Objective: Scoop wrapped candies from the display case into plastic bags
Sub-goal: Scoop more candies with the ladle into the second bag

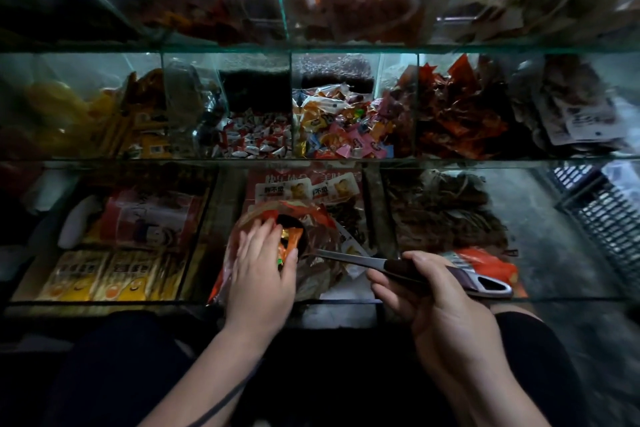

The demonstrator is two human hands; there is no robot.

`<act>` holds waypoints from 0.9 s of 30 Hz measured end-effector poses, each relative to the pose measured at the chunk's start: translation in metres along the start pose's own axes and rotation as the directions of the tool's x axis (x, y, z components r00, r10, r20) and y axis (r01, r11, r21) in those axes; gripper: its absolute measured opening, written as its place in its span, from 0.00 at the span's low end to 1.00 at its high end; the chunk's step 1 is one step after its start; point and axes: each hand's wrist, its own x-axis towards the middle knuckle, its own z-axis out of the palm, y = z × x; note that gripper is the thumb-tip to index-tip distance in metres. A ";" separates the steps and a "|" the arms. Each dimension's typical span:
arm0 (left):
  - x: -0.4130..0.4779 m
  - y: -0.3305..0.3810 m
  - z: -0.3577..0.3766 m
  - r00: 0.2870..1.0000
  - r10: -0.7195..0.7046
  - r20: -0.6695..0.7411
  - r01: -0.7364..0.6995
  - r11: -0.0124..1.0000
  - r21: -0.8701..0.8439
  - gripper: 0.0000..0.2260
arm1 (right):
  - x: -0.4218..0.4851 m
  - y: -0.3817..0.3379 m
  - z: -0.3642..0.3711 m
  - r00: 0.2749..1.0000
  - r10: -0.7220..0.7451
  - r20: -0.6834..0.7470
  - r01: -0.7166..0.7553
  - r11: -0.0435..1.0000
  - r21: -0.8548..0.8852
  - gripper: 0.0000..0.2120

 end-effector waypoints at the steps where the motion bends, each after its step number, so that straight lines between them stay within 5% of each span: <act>1: -0.001 0.002 0.001 1.000 0.018 -0.018 -0.018 1.000 -0.018 0.26 | -0.003 -0.002 0.001 1.000 -0.004 0.008 0.005 1.000 -0.017 0.06; 12: 0.013 0.028 -0.010 0.982 0.168 -0.086 -0.172 0.985 -0.035 0.21 | -0.024 -0.032 0.007 0.984 -0.098 0.147 0.098 0.995 0.008 0.08; 19: 0.078 0.084 -0.029 0.924 0.335 -0.185 -0.350 0.935 -0.058 0.15 | -0.008 -0.081 0.022 0.968 -0.238 0.079 0.227 0.966 0.123 0.07; 24: 0.137 0.121 -0.026 0.914 0.388 -0.117 -0.401 0.909 -0.113 0.18 | 0.010 -0.104 0.033 0.935 -0.353 0.029 0.344 0.925 0.159 0.05; 27: 0.163 0.134 -0.011 0.921 0.389 0.026 -0.385 0.918 -0.095 0.22 | 0.024 -0.104 0.034 0.856 -0.517 0.008 0.516 0.855 0.043 0.08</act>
